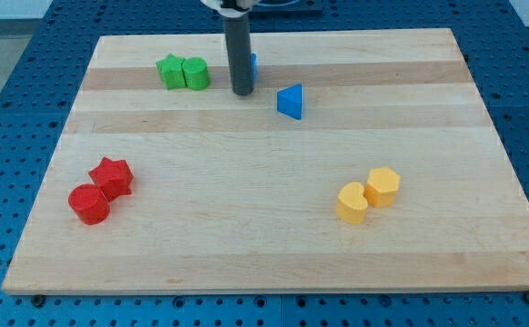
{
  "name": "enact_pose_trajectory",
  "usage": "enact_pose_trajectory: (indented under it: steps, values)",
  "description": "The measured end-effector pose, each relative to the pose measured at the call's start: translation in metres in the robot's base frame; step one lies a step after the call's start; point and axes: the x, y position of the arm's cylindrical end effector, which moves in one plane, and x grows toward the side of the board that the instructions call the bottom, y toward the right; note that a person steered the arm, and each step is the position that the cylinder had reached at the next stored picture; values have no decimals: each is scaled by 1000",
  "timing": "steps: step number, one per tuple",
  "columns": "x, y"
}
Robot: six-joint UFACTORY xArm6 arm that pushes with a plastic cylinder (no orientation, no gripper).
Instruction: Push the blue cube slightly down
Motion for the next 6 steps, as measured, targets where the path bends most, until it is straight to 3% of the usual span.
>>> enact_pose_trajectory:
  steps: [1,2,3,6]
  values:
    - [-15,59]
    - [-70,76]
    - [-87,49]
    - [-80,-14]
